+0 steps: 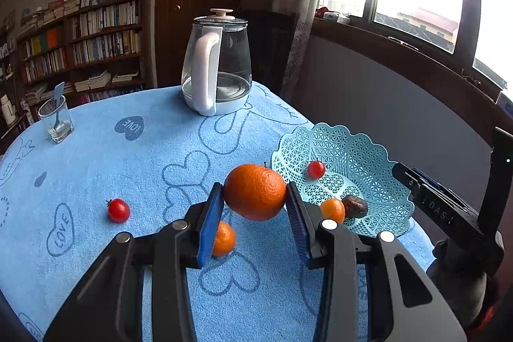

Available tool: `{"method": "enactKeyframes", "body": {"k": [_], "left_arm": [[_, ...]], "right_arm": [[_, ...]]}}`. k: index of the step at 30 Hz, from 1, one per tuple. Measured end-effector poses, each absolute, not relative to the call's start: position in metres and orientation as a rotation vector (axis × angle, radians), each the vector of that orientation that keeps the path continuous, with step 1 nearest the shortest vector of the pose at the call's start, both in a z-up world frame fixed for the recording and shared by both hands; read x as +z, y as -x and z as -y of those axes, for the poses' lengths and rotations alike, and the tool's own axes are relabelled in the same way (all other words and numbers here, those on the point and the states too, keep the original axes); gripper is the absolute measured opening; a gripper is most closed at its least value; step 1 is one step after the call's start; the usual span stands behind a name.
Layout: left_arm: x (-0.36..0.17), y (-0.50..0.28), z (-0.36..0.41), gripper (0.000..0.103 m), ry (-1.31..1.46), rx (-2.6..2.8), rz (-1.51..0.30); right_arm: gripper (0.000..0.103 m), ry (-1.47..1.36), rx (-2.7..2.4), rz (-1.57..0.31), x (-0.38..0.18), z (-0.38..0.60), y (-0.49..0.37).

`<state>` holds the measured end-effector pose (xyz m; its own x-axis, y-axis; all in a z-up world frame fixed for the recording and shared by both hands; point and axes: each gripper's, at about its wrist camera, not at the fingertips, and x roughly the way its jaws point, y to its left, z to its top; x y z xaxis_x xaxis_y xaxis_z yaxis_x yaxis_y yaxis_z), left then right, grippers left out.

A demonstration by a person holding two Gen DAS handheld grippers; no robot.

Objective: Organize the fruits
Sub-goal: 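Lower the orange into the blue basket and open the left tool, then withdraw both tools from the basket back over the loose fruits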

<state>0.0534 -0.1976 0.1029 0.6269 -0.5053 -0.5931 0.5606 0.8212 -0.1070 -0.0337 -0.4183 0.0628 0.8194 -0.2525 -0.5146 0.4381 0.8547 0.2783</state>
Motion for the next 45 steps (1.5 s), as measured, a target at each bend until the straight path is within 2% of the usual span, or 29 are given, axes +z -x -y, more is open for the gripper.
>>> {"method": "enactKeyframes", "body": {"k": [9, 10, 11, 12, 13, 21, 22, 23, 25, 30, 45], "left_arm": [[0.086, -0.062, 0.24, 0.042, -0.121, -0.687, -0.686], [0.085, -0.061, 0.243, 0.049, -0.119, -0.698, -0.684], [0.084, -0.059, 0.244, 0.067, -0.119, -0.708, -0.677], [0.085, -0.056, 0.244, 0.076, -0.12, -0.714, -0.66], [0.085, -0.054, 0.243, 0.08, -0.123, -0.715, -0.641], [0.084, -0.059, 0.219, 0.08, -0.095, -0.654, -0.647], [0.085, -0.059, 0.215, 0.08, -0.09, -0.644, -0.647], [0.085, -0.06, 0.212, 0.08, -0.087, -0.633, -0.647], [0.085, -0.062, 0.207, 0.083, -0.079, -0.618, -0.648], [0.088, -0.065, 0.192, 0.088, -0.053, -0.582, -0.648], [0.1, -0.082, 0.124, 0.089, 0.003, -0.439, -0.649]], "right_arm": [[0.045, -0.414, -0.374, -0.491, 0.06, 0.418, 0.032], [0.045, -0.412, -0.372, -0.493, 0.059, 0.417, 0.032], [0.045, -0.41, -0.371, -0.495, 0.059, 0.416, 0.031], [0.045, -0.408, -0.369, -0.496, 0.059, 0.416, 0.031], [0.045, -0.408, -0.369, -0.495, 0.059, 0.416, 0.031], [0.045, -0.42, -0.383, -0.489, 0.058, 0.418, 0.033], [0.046, -0.42, -0.383, -0.488, 0.058, 0.418, 0.034], [0.054, -0.419, -0.385, -0.487, 0.058, 0.417, 0.034], [0.063, -0.418, -0.395, -0.478, 0.058, 0.417, 0.036], [0.069, -0.431, -0.405, -0.465, 0.059, 0.42, 0.038], [0.07, -0.429, -0.399, -0.447, 0.059, 0.418, 0.043]]}}
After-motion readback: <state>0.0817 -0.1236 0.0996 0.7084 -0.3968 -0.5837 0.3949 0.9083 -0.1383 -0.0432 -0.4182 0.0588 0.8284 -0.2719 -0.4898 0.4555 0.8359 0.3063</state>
